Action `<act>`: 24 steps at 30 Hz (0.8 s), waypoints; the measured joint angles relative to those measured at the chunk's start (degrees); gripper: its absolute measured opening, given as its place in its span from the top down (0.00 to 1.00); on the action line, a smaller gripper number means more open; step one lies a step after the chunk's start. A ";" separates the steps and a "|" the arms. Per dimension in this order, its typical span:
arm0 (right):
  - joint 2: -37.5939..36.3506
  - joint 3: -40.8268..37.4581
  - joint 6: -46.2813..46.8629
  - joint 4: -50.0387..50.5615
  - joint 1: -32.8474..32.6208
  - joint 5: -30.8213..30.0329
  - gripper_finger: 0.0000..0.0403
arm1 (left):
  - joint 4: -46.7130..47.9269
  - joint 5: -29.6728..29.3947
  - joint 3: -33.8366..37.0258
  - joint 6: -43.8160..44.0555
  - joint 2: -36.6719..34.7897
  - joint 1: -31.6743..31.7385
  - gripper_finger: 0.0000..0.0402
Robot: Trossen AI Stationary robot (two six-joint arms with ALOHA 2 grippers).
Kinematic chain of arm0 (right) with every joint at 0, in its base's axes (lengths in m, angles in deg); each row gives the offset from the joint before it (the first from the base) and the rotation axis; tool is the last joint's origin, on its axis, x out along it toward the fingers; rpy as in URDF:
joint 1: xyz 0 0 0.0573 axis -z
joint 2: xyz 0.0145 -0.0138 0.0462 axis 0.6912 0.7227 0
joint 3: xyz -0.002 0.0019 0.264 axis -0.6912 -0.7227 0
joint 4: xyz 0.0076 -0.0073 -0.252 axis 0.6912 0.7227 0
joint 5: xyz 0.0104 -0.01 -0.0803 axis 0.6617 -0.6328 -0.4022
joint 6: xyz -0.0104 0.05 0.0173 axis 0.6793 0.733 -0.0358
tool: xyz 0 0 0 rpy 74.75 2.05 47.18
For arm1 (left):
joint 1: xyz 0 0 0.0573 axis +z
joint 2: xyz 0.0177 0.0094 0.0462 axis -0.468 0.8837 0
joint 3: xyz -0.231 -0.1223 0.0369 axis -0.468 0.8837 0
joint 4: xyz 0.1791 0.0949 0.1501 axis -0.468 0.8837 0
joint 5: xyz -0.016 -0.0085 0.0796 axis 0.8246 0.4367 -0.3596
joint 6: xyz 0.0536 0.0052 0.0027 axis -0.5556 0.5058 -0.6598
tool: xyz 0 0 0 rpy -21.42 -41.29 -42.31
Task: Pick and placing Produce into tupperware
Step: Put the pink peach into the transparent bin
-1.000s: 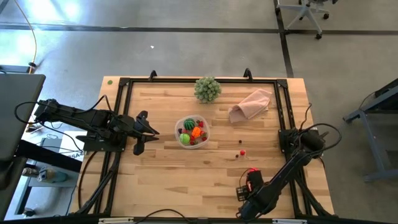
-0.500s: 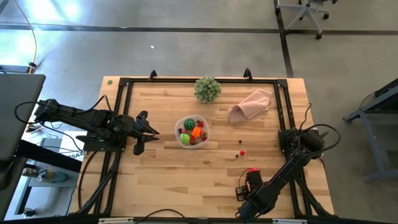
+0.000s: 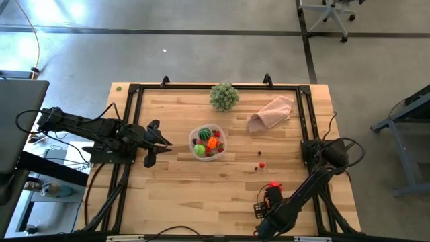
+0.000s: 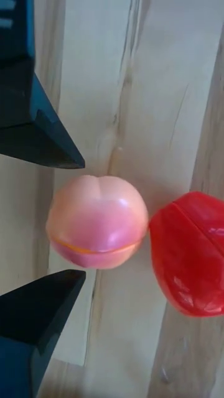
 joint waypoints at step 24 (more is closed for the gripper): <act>1.18 -0.02 -0.15 -1.13 0.24 -0.77 0.32 | 0.00 0.00 0.00 0.01 -0.02 0.02 0.75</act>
